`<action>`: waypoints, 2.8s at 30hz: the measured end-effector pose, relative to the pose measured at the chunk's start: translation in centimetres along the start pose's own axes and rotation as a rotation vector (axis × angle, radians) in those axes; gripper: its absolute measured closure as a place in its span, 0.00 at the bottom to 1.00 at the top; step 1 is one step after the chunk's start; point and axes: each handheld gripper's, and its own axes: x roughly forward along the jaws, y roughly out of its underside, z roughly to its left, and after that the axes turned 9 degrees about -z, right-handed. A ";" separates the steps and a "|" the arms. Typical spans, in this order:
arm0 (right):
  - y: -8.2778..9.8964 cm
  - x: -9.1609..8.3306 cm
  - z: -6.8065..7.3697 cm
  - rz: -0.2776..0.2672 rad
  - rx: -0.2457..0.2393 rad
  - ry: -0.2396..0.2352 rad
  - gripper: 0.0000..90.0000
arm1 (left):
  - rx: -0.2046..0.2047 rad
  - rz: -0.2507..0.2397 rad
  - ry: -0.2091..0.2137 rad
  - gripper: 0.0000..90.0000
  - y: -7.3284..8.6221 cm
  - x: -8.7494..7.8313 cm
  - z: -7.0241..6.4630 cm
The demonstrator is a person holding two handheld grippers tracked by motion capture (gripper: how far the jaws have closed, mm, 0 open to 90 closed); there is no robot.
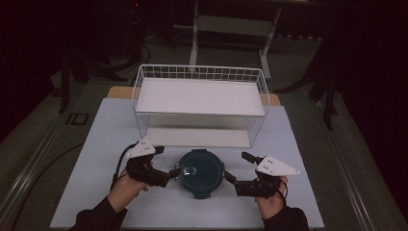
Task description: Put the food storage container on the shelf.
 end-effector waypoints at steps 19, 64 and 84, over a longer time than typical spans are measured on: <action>1.0 0.8 0.2 0.037 0.018 0.030 0.11 | -0.555 0.274 0.087 0.09 2.4 3.1 3.5; 5.6 3.5 -4.9 0.353 0.725 -0.168 0.56 | -0.668 0.271 0.171 0.62 4.0 2.9 2.8; 6.1 3.3 -4.4 0.359 0.820 -0.226 0.61 | -0.600 0.250 0.146 0.62 4.4 2.0 1.8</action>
